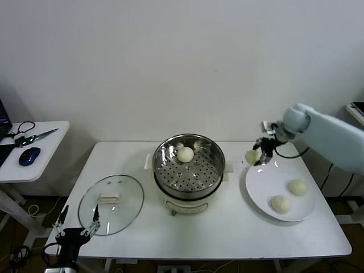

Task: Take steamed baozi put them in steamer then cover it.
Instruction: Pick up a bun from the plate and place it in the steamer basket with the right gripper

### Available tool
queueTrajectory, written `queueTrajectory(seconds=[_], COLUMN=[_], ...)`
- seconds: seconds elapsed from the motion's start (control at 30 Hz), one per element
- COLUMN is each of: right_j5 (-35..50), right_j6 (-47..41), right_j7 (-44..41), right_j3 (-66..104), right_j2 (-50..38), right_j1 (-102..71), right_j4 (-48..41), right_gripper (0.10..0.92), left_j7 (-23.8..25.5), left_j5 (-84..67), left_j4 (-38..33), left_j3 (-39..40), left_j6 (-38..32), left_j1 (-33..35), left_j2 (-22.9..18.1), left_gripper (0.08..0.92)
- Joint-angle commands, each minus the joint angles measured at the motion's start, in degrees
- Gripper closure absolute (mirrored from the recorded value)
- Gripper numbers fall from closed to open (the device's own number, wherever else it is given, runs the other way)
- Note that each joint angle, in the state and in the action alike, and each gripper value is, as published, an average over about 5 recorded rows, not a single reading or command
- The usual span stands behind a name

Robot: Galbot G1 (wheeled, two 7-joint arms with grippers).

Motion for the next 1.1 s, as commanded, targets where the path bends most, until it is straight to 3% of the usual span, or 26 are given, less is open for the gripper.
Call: queueTrajectory(seconds=[0.03, 0.47, 1.1], right_j5=[22.3, 25.0, 19.5], right_j6=[-4.3, -9.9, -10.5], right_j7=[2.1, 10.5, 13.1], right_j3=[-14.7, -13.5, -15.3], right_j2=[7.7, 26.7, 33.0], right_j1=[21.5, 13.5, -0.5], right_j4=[6.3, 7.1, 1.8], right_gripper=[0.338, 0.338, 0.338], left_j7=[0.0, 0.0, -0.1], left_j5=[-0.2, 1.3, 1.9], left_j4=[-1.4, -2.9, -1.7], left_j3=[0.6, 0.4, -0.2], left_j6=[0.1, -0.1, -0.3], left_j1=[0.5, 1.1, 0.4], left_j2=[0.1, 0.3, 1.1], left_gripper=[0.177, 0.177, 0.177])
